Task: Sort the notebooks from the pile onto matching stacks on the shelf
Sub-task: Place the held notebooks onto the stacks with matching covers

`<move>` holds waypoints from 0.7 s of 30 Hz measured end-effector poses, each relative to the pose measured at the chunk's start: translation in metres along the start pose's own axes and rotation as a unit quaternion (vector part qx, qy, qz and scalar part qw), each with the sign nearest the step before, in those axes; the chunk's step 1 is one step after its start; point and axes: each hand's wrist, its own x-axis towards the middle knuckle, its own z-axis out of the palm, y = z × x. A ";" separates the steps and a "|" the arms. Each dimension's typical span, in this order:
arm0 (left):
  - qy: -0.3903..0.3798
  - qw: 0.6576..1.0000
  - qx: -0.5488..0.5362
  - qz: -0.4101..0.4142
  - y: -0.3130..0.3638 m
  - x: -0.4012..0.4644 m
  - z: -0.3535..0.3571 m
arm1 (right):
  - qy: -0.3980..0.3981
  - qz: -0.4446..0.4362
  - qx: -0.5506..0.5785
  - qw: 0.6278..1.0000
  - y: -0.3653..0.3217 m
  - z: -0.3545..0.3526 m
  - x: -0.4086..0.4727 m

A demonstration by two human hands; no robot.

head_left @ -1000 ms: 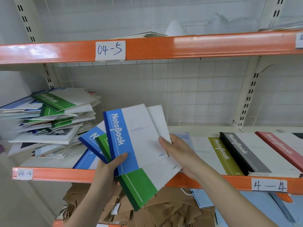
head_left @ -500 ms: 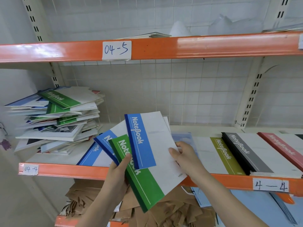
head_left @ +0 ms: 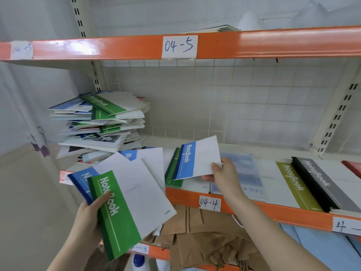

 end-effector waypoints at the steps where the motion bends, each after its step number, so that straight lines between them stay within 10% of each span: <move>1: 0.001 1.000 0.004 -0.004 -0.001 -0.001 -0.006 | -0.014 0.000 0.001 1.000 -0.002 0.012 -0.001; 21: 0.048 0.998 -0.036 -0.019 0.011 -0.004 -0.095 | -0.210 -0.070 -0.346 0.912 -0.020 0.117 -0.001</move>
